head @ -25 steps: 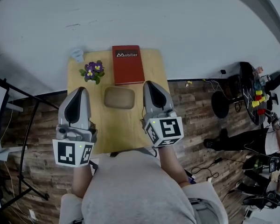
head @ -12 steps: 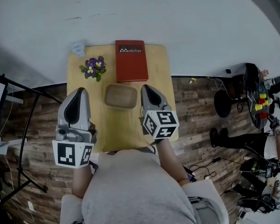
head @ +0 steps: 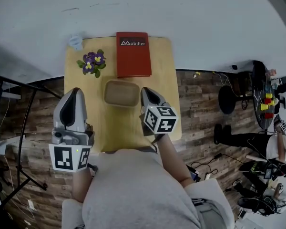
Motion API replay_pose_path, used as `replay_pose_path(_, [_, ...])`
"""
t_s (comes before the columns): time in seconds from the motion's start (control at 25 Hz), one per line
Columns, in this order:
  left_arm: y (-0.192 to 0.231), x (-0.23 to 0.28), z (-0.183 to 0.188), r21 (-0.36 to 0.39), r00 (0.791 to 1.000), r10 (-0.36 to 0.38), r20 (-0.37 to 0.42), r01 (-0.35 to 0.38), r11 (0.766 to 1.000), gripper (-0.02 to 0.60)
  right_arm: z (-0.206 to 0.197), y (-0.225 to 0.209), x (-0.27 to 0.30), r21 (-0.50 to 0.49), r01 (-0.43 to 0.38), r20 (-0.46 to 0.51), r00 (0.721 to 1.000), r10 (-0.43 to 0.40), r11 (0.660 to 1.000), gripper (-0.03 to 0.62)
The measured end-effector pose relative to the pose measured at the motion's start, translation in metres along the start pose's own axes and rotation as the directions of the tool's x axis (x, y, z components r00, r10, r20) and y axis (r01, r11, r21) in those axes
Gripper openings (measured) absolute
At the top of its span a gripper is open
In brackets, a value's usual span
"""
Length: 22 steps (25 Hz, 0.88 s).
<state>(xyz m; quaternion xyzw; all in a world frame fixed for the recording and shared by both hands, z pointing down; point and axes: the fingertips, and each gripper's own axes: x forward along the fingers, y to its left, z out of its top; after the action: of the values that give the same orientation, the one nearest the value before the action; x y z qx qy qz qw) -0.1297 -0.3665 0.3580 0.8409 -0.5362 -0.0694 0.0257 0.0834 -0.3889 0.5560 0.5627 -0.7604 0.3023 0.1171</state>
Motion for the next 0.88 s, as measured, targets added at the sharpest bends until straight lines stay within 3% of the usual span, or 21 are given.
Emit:
replay_pose_path(0.44, [0.011, 0.005, -0.025, -0.017, 0.998, 0.033, -0.059, -0.034, 0.999, 0.005, -0.051, -0.020, 0.024, 0.108, 0.007, -0.152, 0.988, 0.010, 0.994, 0.058])
replay_pose_path(0.88, [0.016, 0.010, -0.039, -0.025, 0.995, 0.044, -0.091, -0.046, 0.999, 0.005, -0.081, -0.027, 0.036, 0.223, -0.024, -0.227, 0.971, 0.076, 0.974, 0.126])
